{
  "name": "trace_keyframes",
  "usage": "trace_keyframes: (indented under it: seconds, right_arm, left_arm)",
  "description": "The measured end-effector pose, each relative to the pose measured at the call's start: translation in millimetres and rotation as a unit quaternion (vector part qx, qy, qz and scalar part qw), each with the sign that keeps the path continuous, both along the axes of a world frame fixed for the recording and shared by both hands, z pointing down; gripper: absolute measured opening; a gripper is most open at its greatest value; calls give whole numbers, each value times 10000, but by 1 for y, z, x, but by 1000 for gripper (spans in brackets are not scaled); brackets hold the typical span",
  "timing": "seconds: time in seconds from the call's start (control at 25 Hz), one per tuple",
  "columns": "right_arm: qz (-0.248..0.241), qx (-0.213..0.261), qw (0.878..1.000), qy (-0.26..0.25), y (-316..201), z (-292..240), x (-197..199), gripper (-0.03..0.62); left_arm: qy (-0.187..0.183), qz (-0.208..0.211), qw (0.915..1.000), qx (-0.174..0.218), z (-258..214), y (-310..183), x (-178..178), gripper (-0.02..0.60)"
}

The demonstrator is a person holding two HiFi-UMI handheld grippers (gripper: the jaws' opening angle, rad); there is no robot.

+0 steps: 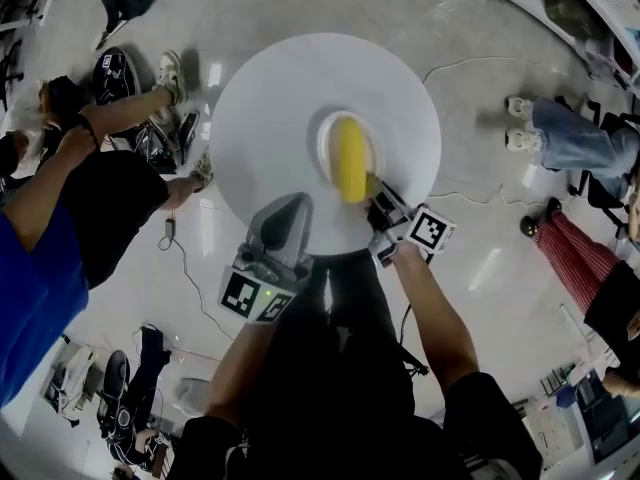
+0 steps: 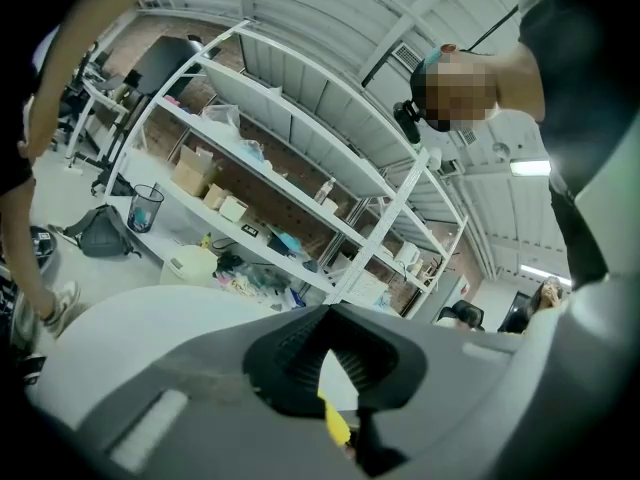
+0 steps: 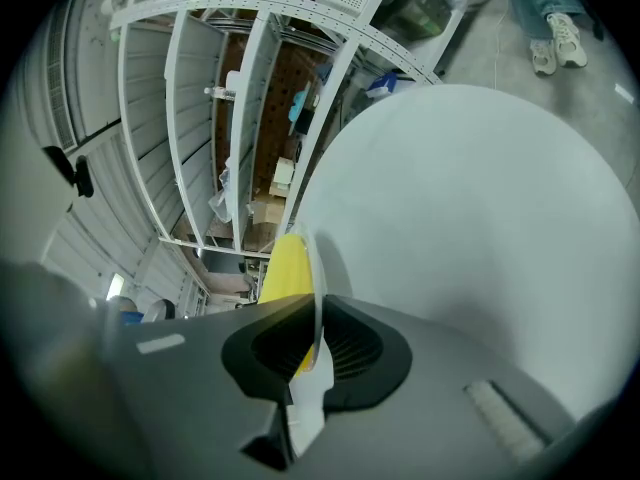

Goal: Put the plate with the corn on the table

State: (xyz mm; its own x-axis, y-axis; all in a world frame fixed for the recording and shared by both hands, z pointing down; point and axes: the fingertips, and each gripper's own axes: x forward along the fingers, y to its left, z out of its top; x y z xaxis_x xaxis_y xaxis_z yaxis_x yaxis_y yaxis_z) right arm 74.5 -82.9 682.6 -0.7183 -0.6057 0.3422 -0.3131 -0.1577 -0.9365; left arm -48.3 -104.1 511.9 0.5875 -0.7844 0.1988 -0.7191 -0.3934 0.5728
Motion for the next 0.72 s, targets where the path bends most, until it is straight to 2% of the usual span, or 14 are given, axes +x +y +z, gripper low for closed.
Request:
trace_keyframes:
  seconds: [0.64,0.72]
  right_arm:
    - [-123,-263,9994,179,-1,14,-8,31]
    - [-122,-470,9982,344,1,17,-7,29]
  left_arm:
    - [38,11,9999,-109,13,2,-7,5]
    - [59,-6,9999,-117,12,1,-8,5]
